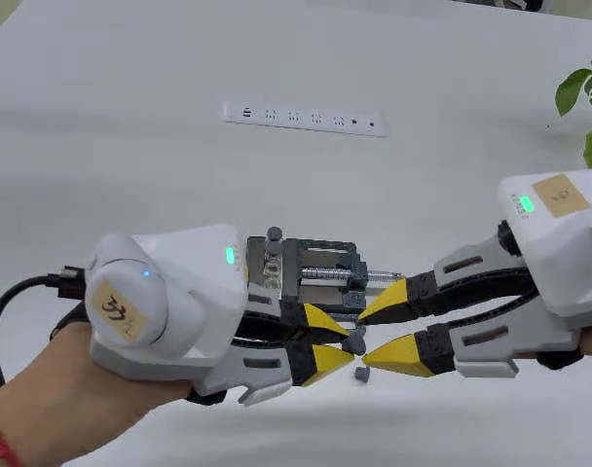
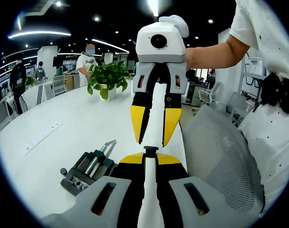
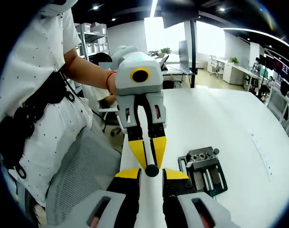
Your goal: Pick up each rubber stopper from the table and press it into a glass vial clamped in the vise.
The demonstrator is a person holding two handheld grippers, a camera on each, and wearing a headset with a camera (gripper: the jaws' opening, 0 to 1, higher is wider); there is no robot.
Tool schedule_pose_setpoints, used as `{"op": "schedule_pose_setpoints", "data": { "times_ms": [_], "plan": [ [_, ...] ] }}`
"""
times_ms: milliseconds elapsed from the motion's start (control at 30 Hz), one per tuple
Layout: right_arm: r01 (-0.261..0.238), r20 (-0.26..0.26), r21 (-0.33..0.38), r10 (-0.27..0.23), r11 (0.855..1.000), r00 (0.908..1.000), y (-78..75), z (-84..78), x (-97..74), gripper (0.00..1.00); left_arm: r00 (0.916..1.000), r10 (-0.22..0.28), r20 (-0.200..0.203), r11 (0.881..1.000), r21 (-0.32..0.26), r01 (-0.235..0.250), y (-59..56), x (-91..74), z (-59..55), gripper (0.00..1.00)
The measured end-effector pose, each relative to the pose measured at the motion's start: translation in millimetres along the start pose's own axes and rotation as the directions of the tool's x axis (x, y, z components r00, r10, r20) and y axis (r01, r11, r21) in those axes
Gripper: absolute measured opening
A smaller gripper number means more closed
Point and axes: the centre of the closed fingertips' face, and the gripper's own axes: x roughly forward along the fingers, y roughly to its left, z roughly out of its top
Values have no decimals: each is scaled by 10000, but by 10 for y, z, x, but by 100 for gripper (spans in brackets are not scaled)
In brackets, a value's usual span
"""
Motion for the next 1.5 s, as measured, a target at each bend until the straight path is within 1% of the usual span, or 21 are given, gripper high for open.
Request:
{"op": "schedule_pose_setpoints", "data": {
  "times_ms": [100, 300, 633, 1167, 1500],
  "plan": [
    [-70, -50, -57, 70, 10000, 10000, 6, 2, -1, 10, 10000, 20, 49, 10000, -11, -20, -8, -13, 7, 4],
    [-233, -92, -117, 232, 9997, 9997, 38, 8, 6, 9, 9998, 48, 175, 10000, -86, -47, -15, -35, 21, 4],
    [-292, -126, -156, 290, 9995, 9995, 43, 7, 14, 7, 9996, 56, 284, 9999, -138, -52, -32, -45, 49, 4],
    [-303, -122, -333, 299, 9990, 9995, 48, 13, 4, 6, 9995, 26, 302, 9998, -183, -21, -42, -45, 57, 4],
    [-322, -59, -233, 321, 9992, 9995, 48, 28, 7, 5, 9992, 11, 388, 9995, -331, 1, -41, -52, 60, 4]
  ]
}}
